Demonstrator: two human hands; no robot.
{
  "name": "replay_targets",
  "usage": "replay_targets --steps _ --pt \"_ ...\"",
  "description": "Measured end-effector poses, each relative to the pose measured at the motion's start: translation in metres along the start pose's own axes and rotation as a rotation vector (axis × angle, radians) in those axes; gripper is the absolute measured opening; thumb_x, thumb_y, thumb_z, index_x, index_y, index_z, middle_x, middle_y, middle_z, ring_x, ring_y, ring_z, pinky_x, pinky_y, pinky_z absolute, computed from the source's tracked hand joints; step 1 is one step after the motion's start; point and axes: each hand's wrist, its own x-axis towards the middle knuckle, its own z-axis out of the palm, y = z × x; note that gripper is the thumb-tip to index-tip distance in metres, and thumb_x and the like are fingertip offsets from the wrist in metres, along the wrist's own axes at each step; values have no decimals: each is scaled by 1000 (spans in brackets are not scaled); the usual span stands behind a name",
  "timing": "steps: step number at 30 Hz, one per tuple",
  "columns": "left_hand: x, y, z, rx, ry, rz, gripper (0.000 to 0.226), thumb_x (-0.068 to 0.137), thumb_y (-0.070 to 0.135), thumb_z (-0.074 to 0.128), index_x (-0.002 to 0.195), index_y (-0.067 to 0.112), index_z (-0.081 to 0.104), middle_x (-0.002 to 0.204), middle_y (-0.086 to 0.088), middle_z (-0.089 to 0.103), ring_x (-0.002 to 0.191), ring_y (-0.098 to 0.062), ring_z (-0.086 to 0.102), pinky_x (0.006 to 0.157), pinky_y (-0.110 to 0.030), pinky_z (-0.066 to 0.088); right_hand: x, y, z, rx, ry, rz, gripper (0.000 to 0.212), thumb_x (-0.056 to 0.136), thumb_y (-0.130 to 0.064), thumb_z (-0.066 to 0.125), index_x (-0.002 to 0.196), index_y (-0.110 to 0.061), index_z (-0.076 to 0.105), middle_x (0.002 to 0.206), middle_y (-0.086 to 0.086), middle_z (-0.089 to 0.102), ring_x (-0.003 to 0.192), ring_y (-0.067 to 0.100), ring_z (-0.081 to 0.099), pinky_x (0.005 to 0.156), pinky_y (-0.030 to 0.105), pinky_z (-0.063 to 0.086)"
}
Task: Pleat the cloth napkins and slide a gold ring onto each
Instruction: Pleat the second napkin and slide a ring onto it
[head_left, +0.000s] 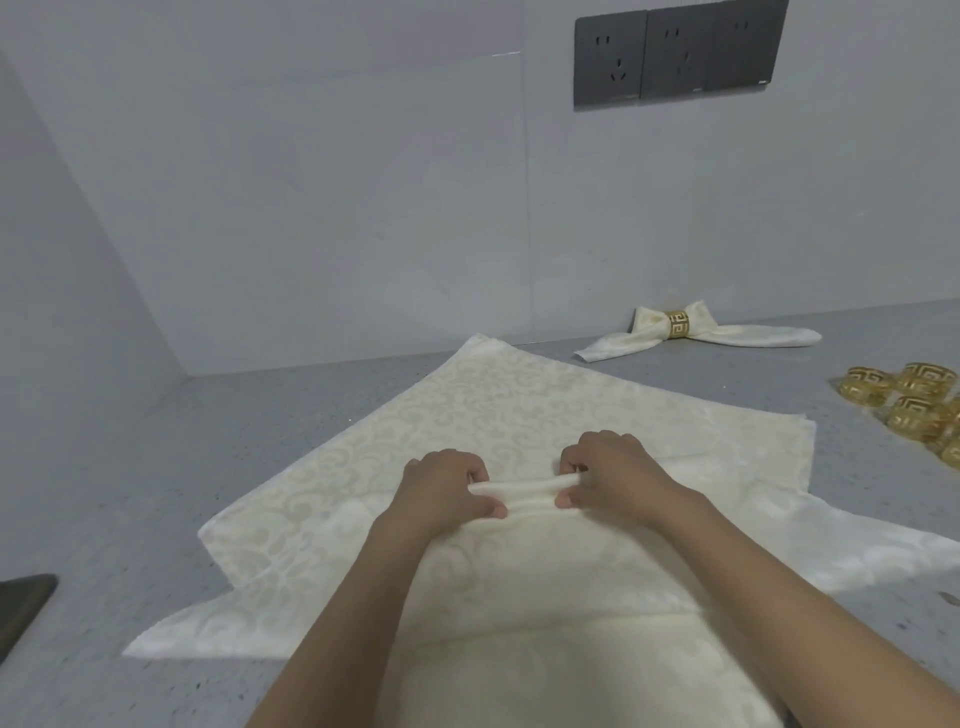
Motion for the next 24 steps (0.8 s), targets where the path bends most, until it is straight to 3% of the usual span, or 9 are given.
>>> replay_targets --steps 3,9,13,21,24 --pt "-12 4 3 19 128 55 28 71 41 78 74 23 57 77 9 49 74 -11 46 61 -24 31 -10 -2 4 -11 115 -38 20 83 -38 66 80 -28 49 81 -8 47 84 14 40 74 28 26" --pt "-34 7 11 53 281 106 22 74 40 73 72 24 58 79 8 54 80 -11 49 68 -24 34 -30 -5 5 14 242 -84 18 82 -40 67 86 -23 63 71 -13 48 80 13 42 68 26 24" --pt "-47 5 14 -19 253 86 28 70 42 77 69 25 55 75 8 56 73 -7 47 60 -19 30 -46 -5 4 128 240 -42 18 77 -40 72 80 -23 65 66 -16 49 80 10 46 60 12 27" --pt "-62 0 17 -199 154 31 28 64 40 82 62 27 58 74 10 56 66 -2 47 58 -17 32 -66 -5 2 313 136 74 22 73 -36 77 63 -32 58 74 -16 57 72 -3 48 58 13 31" --pt "-65 -4 18 -268 146 11 27 62 38 85 61 27 60 75 11 57 66 -3 47 60 -18 35 -69 -3 3 367 129 86 24 71 -35 79 60 -33 59 81 -14 62 78 -1 52 63 13 35"
